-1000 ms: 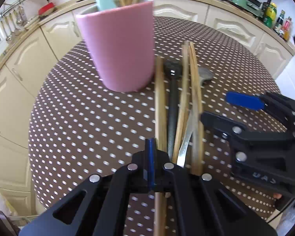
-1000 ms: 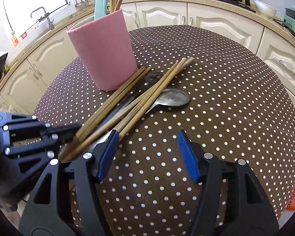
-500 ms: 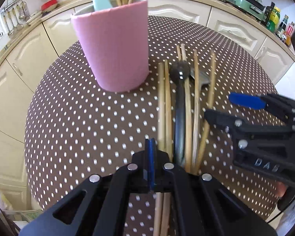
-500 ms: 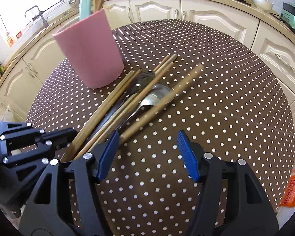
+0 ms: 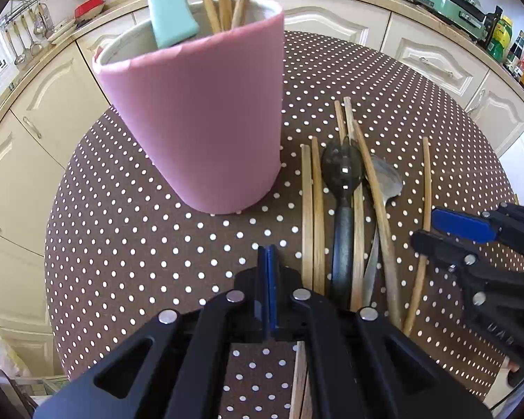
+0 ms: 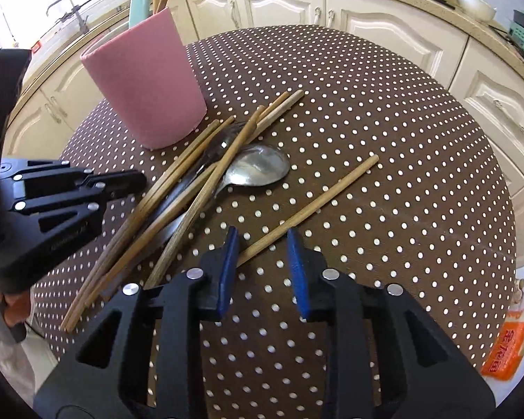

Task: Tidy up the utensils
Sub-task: 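Lower both tools toward the loose chopsticks and spoon beside the cup, then close the left tool on a chopstick while the right tool grasps another chopstick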

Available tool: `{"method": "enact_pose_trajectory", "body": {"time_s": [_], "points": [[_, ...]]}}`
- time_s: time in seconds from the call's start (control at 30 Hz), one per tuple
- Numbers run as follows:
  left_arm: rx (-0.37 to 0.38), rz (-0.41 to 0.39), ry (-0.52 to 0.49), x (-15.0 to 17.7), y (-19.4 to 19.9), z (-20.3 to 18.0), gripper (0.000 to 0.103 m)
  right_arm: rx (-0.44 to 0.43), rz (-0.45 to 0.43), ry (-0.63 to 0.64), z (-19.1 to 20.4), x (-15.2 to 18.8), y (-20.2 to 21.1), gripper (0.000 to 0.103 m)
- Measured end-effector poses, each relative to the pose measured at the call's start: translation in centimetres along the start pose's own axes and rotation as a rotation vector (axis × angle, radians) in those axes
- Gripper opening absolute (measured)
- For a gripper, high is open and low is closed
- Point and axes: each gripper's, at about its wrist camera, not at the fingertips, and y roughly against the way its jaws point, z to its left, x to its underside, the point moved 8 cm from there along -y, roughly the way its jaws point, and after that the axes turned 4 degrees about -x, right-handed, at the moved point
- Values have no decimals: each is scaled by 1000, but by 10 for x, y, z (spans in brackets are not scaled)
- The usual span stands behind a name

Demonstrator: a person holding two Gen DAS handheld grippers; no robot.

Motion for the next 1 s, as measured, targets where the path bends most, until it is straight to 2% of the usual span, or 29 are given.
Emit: {"method": "enact_pose_trajectory", "body": {"time_s": [0.2,0.47,0.57,0.83,1.0], "points": [[40,15,20,18,6,-3,0,-72,54,27,-11,13,13,18],[71,53,15,30,10,-17,0,-68,142,39,-29,30,31,16],[64,61,22,23,4,-16,0,-35,150,23,-38,26,33,17],[-6,69,-10,-3,-8,-14,2,-23,154,-41,-51,1,25,17],[0,74,-4,-13,-13,-9,2,-11,152,-52,-70,-23,16,17]]}}
